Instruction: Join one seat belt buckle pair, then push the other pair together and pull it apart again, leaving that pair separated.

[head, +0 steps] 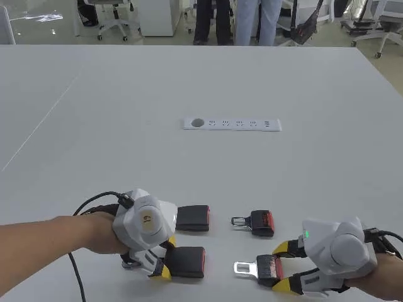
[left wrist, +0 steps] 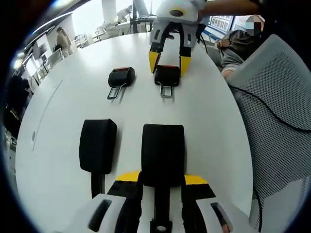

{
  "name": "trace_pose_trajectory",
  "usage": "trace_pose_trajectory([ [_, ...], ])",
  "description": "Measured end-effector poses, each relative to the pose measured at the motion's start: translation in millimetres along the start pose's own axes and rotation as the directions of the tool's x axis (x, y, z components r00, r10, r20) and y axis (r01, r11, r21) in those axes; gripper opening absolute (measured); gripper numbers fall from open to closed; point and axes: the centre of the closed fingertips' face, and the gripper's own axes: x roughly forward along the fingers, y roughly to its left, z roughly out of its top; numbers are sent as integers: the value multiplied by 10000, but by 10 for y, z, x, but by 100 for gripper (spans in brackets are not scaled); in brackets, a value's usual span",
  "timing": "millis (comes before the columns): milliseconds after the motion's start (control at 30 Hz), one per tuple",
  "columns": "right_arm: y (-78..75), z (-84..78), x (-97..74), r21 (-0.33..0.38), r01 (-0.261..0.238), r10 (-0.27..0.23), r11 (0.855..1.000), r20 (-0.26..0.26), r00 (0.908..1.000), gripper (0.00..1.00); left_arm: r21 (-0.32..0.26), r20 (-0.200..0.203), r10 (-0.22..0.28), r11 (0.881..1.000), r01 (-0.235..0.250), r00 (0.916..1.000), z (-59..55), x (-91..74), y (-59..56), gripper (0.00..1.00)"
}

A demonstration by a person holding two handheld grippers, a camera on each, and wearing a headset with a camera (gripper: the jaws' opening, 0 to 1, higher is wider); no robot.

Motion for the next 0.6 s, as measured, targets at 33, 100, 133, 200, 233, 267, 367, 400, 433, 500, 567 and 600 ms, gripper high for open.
trace_pose_trajectory([
  [33, -5, 13, 12, -19, 8, -8, 10000, 10, 10000, 31, -19, -14, 4, 10000, -4, 10000, -2, 1, 2, 31],
  [100, -7, 31, 27, -20, 19, -19, 10000, 19, 10000, 31, -41, -47, 9, 10000, -10, 10000, -4, 3, 5, 31],
  [133, -8, 46, 37, -47, 21, -21, 10000, 28, 10000, 31, -35, -75, 12, 10000, -12, 10000, -5, 5, 6, 31],
  [200, -4, 71, 56, -66, 2, -1, 10000, 45, 10000, 31, -43, -113, 12, 10000, -12, 9999, -9, 5, 4, 31],
  [233, -3, 80, 63, -70, -9, 10, 10000, 49, 10000, 31, -49, -127, 9, 10000, -10, 9999, -4, 4, 0, 31],
  [267, -14, 89, 75, -91, -21, 21, 10000, 60, 10000, 31, -60, -144, 4, 10000, -5, 9999, 0, 3, -1, 31],
  [367, -16, 115, 100, -80, -42, 42, 10000, 72, 10000, 31, -61, -184, -4, 10000, 3, 9998, 1, 0, -4, 31],
  [400, -10, 128, 106, -102, -41, 42, 9999, 78, 10000, 31, -57, -199, -5, 10000, 4, 9998, 1, -1, -5, 31],
  [433, -9, 144, 116, -103, -40, 41, 9999, 83, 10000, 31, -62, -222, -9, 10000, 8, 9998, 3, 0, -4, 31],
  [500, -11, 163, 134, -85, -56, 57, 9999, 97, 9999, 31, -64, -251, -3, 10000, 2, 9997, 0, 4, -1, 31],
  [567, -21, 171, 148, -71, -76, 77, 9999, 109, 9999, 31, -71, -276, 7, 10000, -9, 9996, -6, 4, -2, 31],
  [600, -11, 186, 151, -78, -79, 80, 9999, 120, 9999, 31, -72, -282, 8, 10000, -10, 9996, -6, 4, -2, 31],
])
